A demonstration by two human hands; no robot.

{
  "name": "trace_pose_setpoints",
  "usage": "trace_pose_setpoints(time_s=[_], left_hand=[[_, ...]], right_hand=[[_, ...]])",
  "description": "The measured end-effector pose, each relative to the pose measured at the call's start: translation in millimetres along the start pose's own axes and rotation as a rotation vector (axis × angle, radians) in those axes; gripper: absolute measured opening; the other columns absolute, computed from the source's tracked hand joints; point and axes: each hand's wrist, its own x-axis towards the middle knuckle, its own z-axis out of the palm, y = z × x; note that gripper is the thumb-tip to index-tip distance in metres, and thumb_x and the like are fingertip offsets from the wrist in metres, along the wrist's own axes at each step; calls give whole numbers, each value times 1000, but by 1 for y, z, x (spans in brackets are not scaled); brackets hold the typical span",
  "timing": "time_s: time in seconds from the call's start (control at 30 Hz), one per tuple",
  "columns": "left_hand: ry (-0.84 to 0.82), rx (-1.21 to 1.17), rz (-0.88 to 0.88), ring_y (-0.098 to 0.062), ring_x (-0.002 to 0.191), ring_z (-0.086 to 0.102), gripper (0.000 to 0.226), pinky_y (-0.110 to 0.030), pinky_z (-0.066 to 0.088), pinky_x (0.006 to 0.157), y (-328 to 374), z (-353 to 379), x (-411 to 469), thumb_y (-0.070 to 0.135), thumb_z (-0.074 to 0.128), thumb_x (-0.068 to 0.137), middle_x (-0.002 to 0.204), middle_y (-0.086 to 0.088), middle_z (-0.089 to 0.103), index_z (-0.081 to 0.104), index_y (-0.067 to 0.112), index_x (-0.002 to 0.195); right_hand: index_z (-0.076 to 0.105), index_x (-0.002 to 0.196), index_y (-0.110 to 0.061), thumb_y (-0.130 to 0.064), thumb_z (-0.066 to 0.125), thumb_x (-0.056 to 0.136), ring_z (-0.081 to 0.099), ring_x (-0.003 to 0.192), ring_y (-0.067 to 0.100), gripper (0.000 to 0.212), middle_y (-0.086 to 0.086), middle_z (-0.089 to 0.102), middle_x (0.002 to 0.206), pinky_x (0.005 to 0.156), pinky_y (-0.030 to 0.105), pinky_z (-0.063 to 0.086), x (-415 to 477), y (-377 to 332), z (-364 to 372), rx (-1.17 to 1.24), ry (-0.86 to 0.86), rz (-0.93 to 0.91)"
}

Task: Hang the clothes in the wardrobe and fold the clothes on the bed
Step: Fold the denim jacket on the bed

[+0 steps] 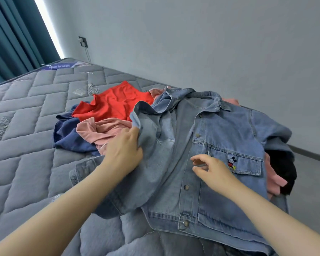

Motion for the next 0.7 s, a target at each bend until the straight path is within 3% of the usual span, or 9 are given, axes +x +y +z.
trace_pose_setpoints(time_s=[0.1,0.17,0.23,0.3,0.37,0.43,0.5,0.57,0.7], left_hand=[[-228,-140,-26,-31,92,59,33,-36,45,75,34,4,1,30,64,84,99,-7,60,46,11,104],[-645,-649,-242,-25,103,64,47,-33,49,91,53,9,0,40,62,89,114,-2,62,47,19,129],[-902,-974,-379,-25,104,67,39,-32,53,89,60,18,-4,29,56,96,123,-2,61,45,28,134],[-841,-864,-311,-22,95,69,31,-33,55,85,56,29,-7,13,51,96,116,-6,65,53,23,126],[-656,-569,-161,-19,86,67,23,-31,53,83,48,39,-12,8,51,93,99,-3,68,62,15,112],[-550,-436,-82,-8,75,63,14,-22,49,73,36,47,-20,15,59,90,84,11,65,66,17,101],[-505,-460,-87,5,62,57,7,-21,44,66,26,52,-30,22,66,86,72,17,61,66,22,93],[-480,-452,-103,7,69,59,21,-22,45,69,20,58,-39,39,69,82,81,17,61,61,27,97],[-523,-400,-197,-6,101,55,78,-26,46,89,19,70,-51,72,67,64,117,7,47,46,30,127]], right_hand=[[61,116,-28,-23,59,94,59,88,-8,22,-14,61,108,67,4,40,-3,17,-16,23,62,30],[62,110,-30,-22,61,93,58,84,-10,18,-12,63,106,66,3,39,-6,29,-26,52,123,58],[62,103,-32,-21,62,92,60,86,-4,15,-8,66,106,73,10,44,-12,42,-33,104,172,103],[63,103,-32,-23,62,92,62,94,7,14,-5,66,109,84,26,50,-18,54,-36,129,189,156],[62,106,-31,-29,62,92,61,103,10,14,-7,66,111,91,36,52,-25,63,-36,123,168,198],[60,115,-27,-37,62,91,60,106,10,26,-7,64,115,92,37,51,-28,66,-32,118,132,231],[52,131,-22,-47,60,90,54,115,11,49,-3,56,131,95,30,43,-29,65,-25,71,72,280],[39,144,-18,-52,55,91,44,131,17,65,0,42,148,101,31,36,-27,65,-16,11,4,321],[20,152,-14,-58,52,90,32,141,24,82,7,28,156,107,36,32,-26,63,1,12,-58,388]])
